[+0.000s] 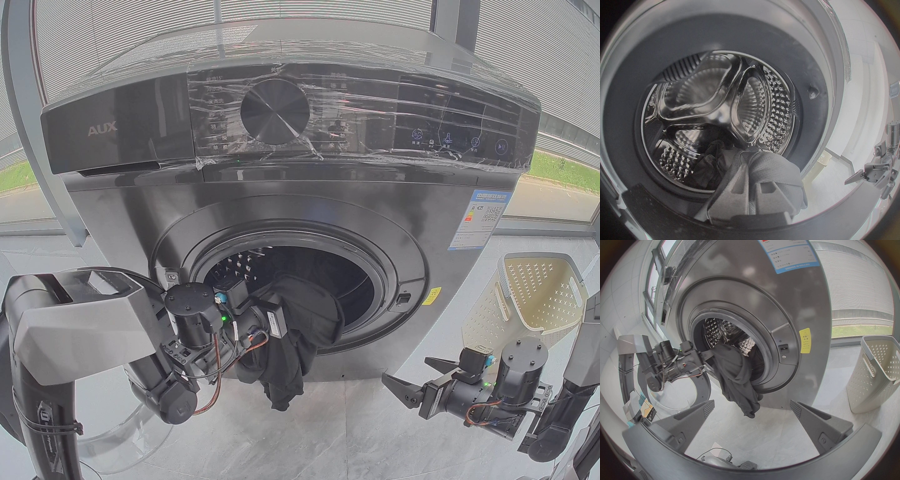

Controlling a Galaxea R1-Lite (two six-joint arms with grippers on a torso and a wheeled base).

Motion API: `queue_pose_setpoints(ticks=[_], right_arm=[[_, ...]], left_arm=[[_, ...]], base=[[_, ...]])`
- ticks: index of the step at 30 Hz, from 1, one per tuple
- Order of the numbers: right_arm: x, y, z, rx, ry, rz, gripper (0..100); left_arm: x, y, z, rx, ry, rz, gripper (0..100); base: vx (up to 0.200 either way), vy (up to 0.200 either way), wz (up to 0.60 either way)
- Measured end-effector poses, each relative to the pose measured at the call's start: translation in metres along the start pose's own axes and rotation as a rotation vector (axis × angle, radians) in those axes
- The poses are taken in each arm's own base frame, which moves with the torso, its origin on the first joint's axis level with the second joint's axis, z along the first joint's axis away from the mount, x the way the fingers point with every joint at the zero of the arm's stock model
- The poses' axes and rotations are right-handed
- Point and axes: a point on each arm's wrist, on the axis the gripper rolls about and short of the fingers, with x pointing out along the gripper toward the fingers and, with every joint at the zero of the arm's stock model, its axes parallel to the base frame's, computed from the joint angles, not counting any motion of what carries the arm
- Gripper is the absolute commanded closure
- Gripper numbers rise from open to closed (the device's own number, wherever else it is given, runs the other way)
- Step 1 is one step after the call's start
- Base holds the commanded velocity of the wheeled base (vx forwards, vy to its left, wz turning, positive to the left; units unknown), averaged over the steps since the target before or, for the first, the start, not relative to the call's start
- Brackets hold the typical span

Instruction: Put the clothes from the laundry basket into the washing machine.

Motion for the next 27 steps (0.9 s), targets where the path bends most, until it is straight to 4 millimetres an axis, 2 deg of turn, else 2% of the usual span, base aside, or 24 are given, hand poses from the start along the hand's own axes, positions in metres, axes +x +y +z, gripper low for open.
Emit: queue_pose_setpoints(ticks=[10, 19, 27], right_arm=[[-0.004, 0.008, 0.001, -0.012, -0.008, 0.031, 0], [-0.006, 0.009, 0.003, -0.012, -0.019, 0.037, 0], [-0.007, 0.009, 0.003, -0.012, -0.021, 0.038, 0]], left_arm=[[0.052, -0.001, -0.004, -0.016, -0.115, -0.012, 100], [0.094, -0.002, -0.013, -0.021, -0.036, 0.023, 100], [0.128, -0.005, -0.017, -0.024, -0.058, 0.048, 100]], base=[[0.000, 0.000, 0.00], [0.000, 0.000, 0.00], [0.000, 0.000, 0.00]])
